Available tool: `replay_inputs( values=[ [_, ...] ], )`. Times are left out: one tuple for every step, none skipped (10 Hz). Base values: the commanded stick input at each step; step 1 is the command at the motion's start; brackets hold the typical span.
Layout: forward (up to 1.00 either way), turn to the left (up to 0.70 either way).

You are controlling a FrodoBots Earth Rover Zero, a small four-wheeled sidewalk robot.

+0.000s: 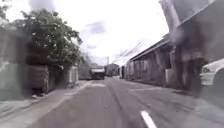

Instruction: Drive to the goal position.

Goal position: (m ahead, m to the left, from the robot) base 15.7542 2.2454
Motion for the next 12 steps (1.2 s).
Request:
replay_inputs(
  values=[
    [0.85,0.00],
    [0.85,0.00],
    [0.85,0.00],
    [0.85,0.00],
    [0.85,0.00],
    [0.85,0.00],
    [0.85,0.00],
    [0.85,0.00],
    [0.85,0.00],
    [0.85,0.00],
    [0.85,0.00],
    [0.85,0.00]
  ],
)
